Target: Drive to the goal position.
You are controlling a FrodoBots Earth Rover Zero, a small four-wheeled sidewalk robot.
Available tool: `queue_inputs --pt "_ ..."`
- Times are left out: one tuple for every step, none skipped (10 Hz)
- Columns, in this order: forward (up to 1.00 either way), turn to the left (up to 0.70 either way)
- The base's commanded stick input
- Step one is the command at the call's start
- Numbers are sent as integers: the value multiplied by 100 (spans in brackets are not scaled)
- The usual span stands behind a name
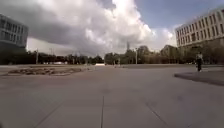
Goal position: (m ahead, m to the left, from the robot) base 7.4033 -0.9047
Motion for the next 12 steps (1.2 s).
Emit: queue_inputs --pt "70 0" --pt "70 0" --pt "70 0" --pt "70 0" --pt "70 0" --pt "70 0" --pt "70 0" --pt "70 0" --pt "70 0" --pt "70 0" --pt "70 0" --pt "70 0"
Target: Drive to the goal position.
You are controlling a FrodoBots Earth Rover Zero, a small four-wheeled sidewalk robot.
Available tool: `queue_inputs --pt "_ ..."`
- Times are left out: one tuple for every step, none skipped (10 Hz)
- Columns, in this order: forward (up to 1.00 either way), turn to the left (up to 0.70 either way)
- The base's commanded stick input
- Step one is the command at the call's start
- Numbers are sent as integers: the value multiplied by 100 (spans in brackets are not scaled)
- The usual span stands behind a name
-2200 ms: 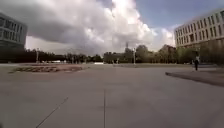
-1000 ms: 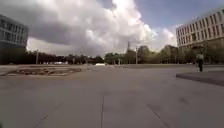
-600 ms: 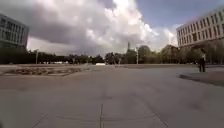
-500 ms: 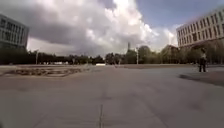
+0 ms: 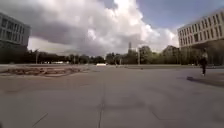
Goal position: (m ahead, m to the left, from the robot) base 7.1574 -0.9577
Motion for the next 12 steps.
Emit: queue_inputs --pt "70 0" --pt "70 0" --pt "70 0" --pt "70 0" --pt "70 0" --pt "70 0" --pt "70 0" --pt "70 0" --pt "70 0" --pt "70 0" --pt "70 0" --pt "70 0"
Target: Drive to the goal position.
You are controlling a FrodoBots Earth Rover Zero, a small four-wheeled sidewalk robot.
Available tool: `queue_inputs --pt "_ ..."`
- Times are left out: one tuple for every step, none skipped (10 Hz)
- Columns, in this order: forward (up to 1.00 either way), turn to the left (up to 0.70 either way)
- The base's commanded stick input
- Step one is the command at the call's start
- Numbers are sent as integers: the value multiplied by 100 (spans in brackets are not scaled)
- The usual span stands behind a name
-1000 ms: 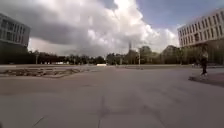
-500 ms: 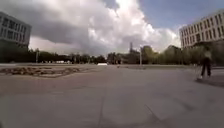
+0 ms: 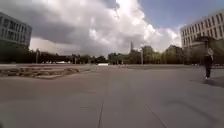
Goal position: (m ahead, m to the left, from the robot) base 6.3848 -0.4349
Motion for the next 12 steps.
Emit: queue_inputs --pt "70 0" --pt "70 0" --pt "70 0" --pt "70 0" --pt "70 0" --pt "70 0" --pt "70 0" --pt "70 0" --pt "70 0" --pt "70 0" --pt "70 0" --pt "70 0"
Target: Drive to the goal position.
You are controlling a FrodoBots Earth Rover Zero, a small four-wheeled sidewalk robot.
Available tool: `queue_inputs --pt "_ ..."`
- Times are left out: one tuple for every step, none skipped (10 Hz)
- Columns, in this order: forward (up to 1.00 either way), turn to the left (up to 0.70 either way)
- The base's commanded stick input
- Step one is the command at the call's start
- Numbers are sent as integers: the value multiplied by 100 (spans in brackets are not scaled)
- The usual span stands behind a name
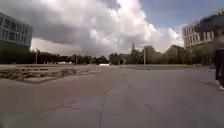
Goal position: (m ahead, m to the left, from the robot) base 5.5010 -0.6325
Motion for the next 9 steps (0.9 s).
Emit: queue_inputs --pt "70 0" --pt "70 0" --pt "70 -9" --pt "70 -14" --pt "70 -14" --pt "70 -14" --pt "70 -14" --pt "70 -14" --pt "70 -14"
